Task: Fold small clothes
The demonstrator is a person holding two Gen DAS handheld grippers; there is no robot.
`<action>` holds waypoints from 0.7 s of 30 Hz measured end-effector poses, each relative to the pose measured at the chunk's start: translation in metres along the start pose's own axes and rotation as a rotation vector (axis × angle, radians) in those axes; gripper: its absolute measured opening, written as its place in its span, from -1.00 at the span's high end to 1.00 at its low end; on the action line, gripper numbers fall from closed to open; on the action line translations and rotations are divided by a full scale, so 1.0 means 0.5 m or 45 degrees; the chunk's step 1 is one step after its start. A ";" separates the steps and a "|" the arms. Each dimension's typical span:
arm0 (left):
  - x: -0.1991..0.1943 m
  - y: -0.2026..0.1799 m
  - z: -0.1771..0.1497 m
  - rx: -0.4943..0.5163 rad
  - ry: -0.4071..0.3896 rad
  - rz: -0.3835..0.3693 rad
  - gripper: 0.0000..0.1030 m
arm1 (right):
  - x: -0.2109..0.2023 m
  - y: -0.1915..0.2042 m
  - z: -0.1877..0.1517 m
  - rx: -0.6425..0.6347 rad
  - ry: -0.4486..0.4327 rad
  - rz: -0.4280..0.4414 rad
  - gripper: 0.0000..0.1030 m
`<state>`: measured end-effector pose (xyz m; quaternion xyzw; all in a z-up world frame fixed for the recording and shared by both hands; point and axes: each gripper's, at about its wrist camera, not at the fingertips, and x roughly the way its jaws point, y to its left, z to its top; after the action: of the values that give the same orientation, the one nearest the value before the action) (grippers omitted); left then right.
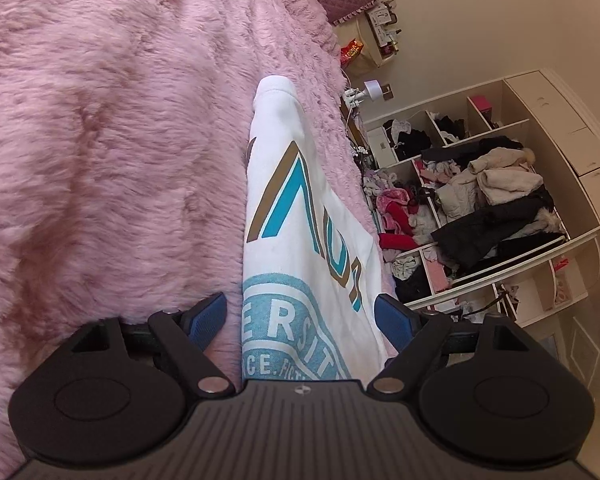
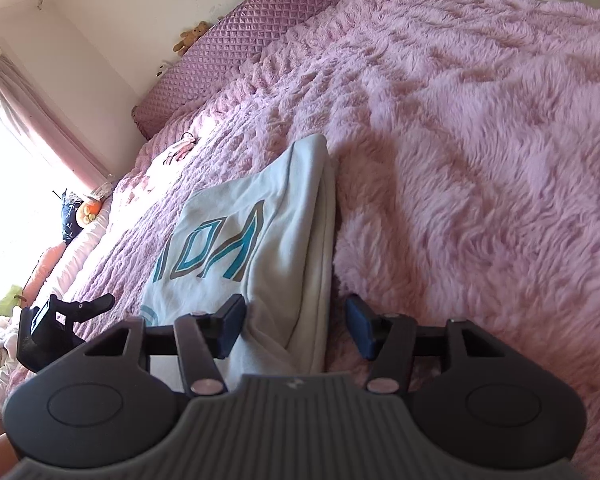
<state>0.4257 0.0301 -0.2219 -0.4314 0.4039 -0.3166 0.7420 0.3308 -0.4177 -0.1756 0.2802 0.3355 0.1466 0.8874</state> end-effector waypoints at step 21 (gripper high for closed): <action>0.123 -0.015 0.028 0.096 0.249 -0.102 -0.91 | 0.149 0.016 0.051 0.119 0.118 0.223 -0.26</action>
<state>0.4659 -0.0180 -0.2311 -0.3860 0.4447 -0.4014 0.7015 0.4022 -0.3882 -0.1934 0.3424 0.3569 0.2206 0.8407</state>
